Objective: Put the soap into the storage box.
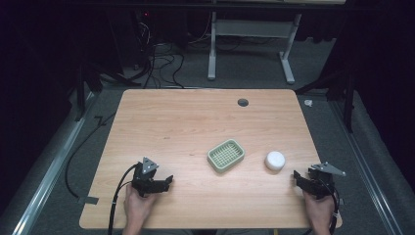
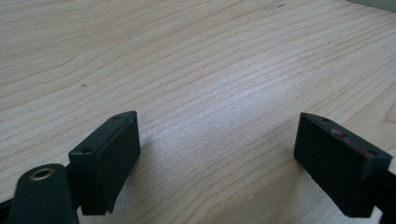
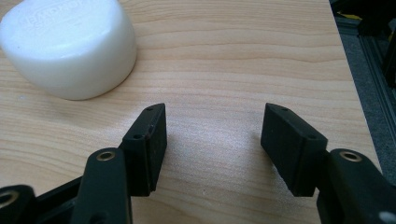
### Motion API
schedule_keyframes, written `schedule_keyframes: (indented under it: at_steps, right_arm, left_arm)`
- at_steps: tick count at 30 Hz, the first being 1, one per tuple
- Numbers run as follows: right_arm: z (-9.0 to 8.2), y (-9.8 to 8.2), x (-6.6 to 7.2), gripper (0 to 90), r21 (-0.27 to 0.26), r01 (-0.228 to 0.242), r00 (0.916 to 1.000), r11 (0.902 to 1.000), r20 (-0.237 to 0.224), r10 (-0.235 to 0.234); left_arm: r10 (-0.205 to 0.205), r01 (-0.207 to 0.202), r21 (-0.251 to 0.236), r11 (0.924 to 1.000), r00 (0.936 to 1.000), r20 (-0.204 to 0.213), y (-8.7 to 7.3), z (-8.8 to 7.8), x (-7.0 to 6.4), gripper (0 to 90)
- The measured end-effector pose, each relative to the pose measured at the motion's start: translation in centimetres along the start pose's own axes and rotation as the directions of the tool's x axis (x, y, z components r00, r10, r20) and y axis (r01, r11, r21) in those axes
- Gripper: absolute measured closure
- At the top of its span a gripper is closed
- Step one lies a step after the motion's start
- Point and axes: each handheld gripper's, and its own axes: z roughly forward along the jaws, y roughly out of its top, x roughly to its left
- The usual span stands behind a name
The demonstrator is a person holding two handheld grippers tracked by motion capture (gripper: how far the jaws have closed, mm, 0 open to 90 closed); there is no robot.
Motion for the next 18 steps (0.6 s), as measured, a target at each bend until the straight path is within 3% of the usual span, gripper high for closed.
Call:
schedule_keyframes:
  at_steps: [14, 18]
  right_arm:
    - [0.07, 0.07, -0.02, 40.9, 0.001, 0.017, 0.9998, 0.9998, -0.013, -0.017]
    - [0.13, 0.14, -0.07, 41.1, 0.0, 0.02, 0.9996, 0.9998, -0.02, -0.02]
  left_arm:
    - [-0.018, 0.018, -0.002, 0.9998, 0.9996, -0.021, 0.06, 0.03, -0.19, 15.7]
    - [-0.013, 0.013, -0.015, 0.9998, 0.9996, -0.026, 0.05, -0.06, -0.49, 22.0]
